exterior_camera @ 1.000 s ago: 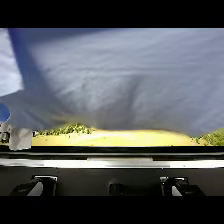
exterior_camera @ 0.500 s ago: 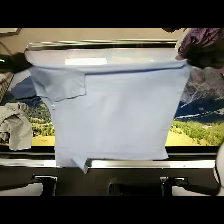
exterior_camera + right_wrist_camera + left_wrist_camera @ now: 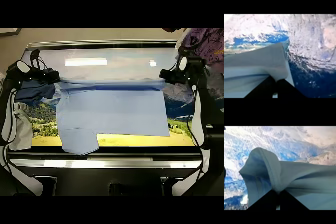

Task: Fold the clothes and pants, and hang the long-sleeved shirts on hangers.

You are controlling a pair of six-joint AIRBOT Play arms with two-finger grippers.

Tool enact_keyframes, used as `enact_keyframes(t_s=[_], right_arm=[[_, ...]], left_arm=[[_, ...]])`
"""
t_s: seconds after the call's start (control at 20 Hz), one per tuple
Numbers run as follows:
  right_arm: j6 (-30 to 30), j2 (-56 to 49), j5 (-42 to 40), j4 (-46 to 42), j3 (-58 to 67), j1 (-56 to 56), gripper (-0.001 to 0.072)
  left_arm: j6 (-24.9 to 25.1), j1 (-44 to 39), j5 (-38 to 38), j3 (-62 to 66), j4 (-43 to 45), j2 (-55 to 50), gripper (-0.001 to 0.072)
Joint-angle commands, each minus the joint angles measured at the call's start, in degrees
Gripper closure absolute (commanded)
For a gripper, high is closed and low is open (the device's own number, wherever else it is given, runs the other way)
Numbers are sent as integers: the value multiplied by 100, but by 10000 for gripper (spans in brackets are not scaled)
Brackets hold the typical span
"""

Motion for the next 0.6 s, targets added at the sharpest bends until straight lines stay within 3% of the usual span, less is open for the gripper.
enact_keyframes(t_s=[0.0,0.25,0.55], right_arm=[[31,-166,750,-133,-2,0,675],[-352,-291,1917,-282,-2,0,675],[-348,-629,2175,-271,-2,0,674]], left_arm=[[-52,48,-997,103,39,-162,694],[-468,37,-2540,96,243,-186,694],[-721,24,-2796,76,260,-369,694]])
